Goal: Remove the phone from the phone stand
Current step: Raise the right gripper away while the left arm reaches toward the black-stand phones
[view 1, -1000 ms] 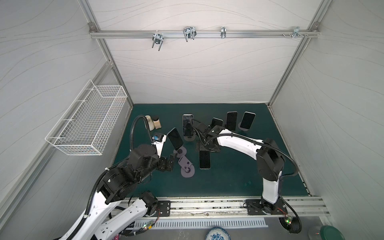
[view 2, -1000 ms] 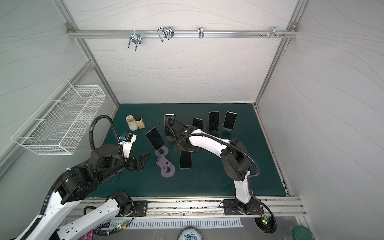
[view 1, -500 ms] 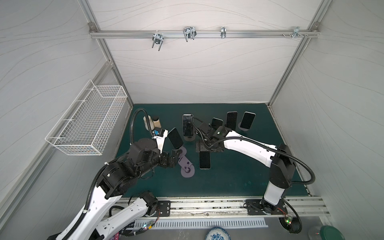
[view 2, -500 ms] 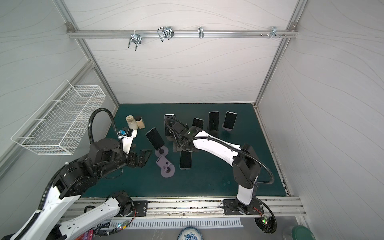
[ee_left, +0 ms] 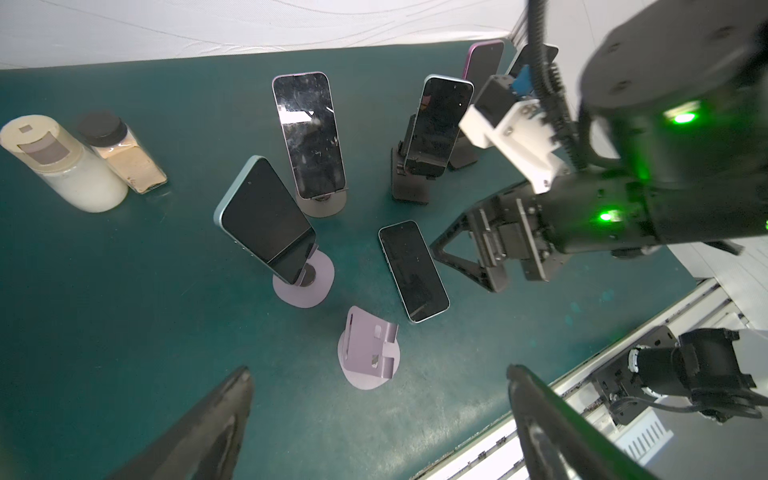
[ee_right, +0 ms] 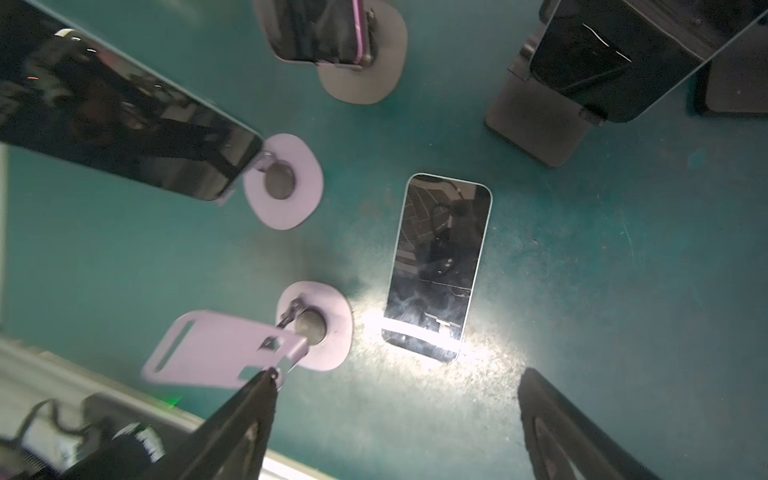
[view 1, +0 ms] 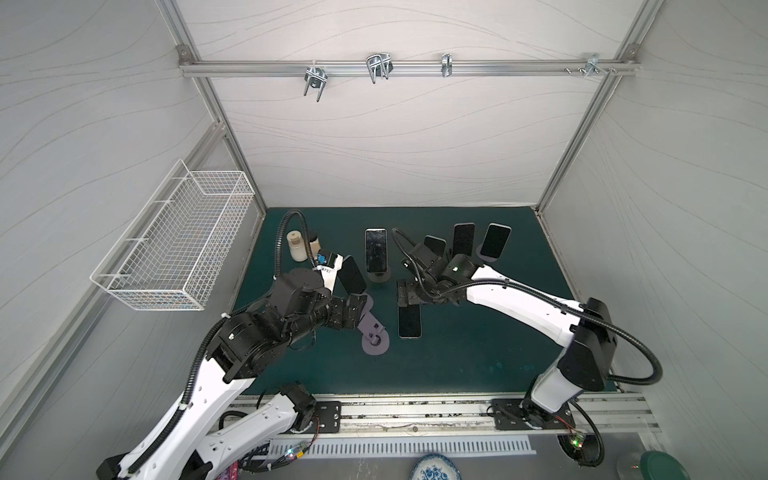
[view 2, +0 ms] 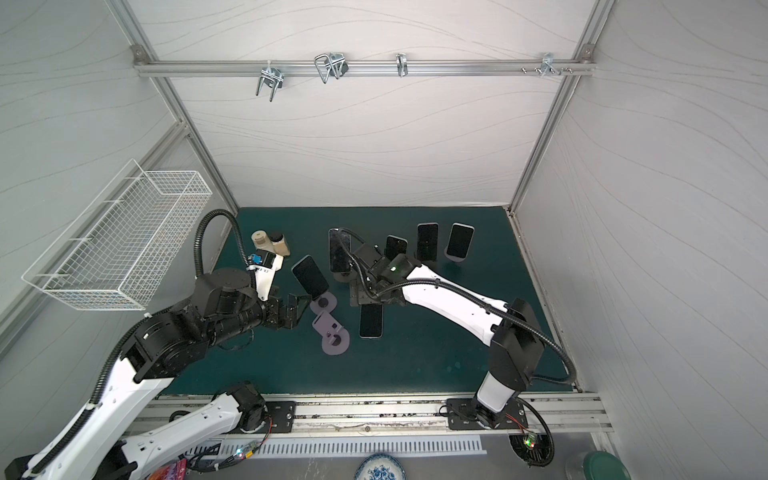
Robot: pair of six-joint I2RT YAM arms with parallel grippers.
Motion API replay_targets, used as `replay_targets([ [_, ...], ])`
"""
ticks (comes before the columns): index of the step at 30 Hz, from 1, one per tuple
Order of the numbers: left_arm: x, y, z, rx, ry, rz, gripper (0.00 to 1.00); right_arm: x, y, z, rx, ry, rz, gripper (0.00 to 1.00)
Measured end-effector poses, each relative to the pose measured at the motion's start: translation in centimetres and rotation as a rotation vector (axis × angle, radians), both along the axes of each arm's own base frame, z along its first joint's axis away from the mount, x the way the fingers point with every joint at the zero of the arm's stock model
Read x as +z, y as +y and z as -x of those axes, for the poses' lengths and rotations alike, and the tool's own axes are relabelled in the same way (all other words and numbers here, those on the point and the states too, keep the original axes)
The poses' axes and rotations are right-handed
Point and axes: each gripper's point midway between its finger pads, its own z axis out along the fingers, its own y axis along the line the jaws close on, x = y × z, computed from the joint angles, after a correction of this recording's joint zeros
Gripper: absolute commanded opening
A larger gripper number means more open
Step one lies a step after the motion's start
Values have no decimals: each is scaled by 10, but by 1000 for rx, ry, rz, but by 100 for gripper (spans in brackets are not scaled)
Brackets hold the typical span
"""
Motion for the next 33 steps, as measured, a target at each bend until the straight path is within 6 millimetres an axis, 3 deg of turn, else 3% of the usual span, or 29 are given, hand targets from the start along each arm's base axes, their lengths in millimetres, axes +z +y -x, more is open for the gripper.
replay_targets([
  [4, 2, -3, -5, 16, 0, 22, 95, 15, -17, 1, -9, -15, -42, 90],
  [10, 2, -16, -20, 23, 2, 43, 94, 17, -45, 5, -40, -12, -61, 89],
  [15, -4, -27, -30, 17, 17, 33, 94, 22, -57, 11, -45, -20, -79, 88],
  [24, -6, -60, -38, -46, 16, 38, 94, 45, -81, 28, -28, -97, -132, 87],
  [33, -2, -90, -45, -101, 12, 42, 96, 48, -108, 38, -54, -162, -131, 90],
])
